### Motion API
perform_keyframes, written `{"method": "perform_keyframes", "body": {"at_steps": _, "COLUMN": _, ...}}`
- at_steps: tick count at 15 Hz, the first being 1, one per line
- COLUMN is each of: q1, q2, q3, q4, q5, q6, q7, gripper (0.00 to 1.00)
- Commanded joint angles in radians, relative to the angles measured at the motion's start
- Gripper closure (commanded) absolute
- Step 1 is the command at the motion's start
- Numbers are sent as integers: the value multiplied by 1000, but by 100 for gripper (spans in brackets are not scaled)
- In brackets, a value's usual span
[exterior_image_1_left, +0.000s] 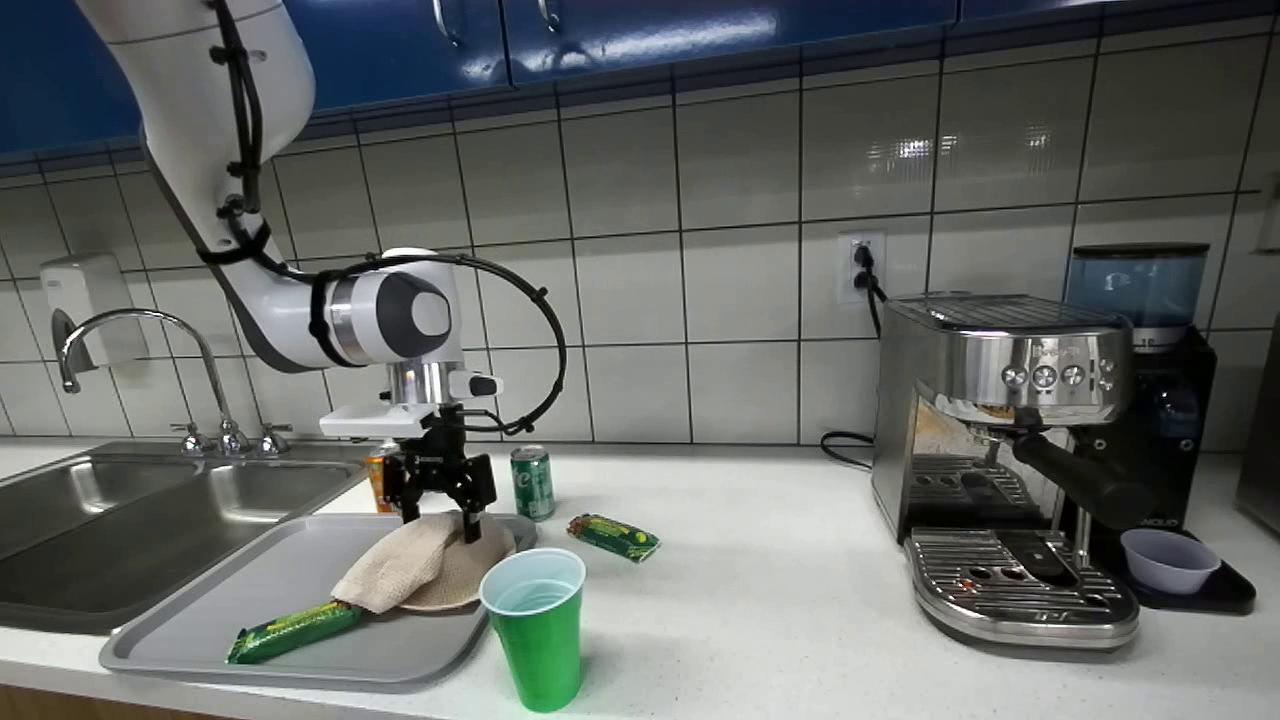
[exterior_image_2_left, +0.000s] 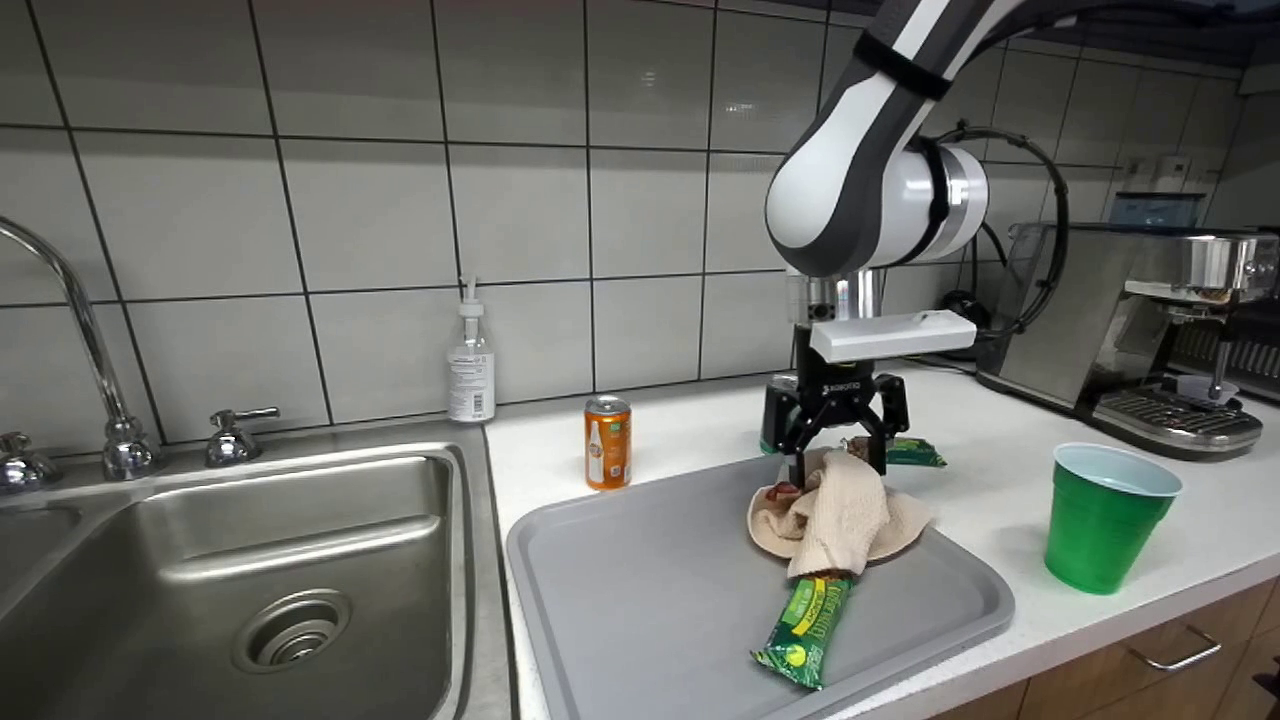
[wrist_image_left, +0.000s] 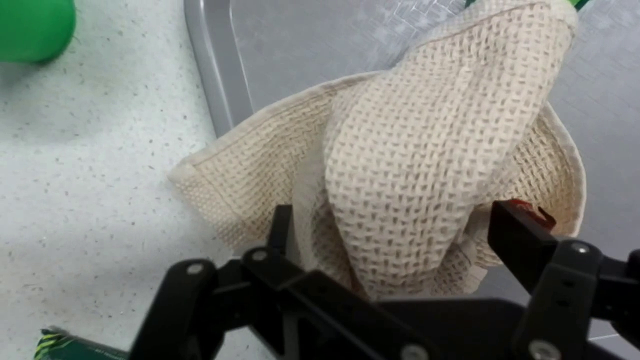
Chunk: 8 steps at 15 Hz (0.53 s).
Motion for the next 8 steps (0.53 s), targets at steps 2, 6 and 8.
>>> {"method": "perform_keyframes", "body": {"at_steps": 2, "q1": 16, "q2": 18, "q3": -9, "q4": -8, "q5": -27, "q6": 44, "q7": 60, "gripper": 0}}
{"method": "perform_keyframes", "body": {"at_steps": 6, "q1": 23, "q2": 47, "q3": -12, "q4": -4, "q5": -23, "q6": 77, "q7": 77, "gripper": 0}}
{"method": "perform_keyframes", "body": {"at_steps": 8, "q1": 27, "q2": 65, "q3": -15, "q4": 0, "q5": -22, "q6": 91, "q7": 85, "gripper": 0}}
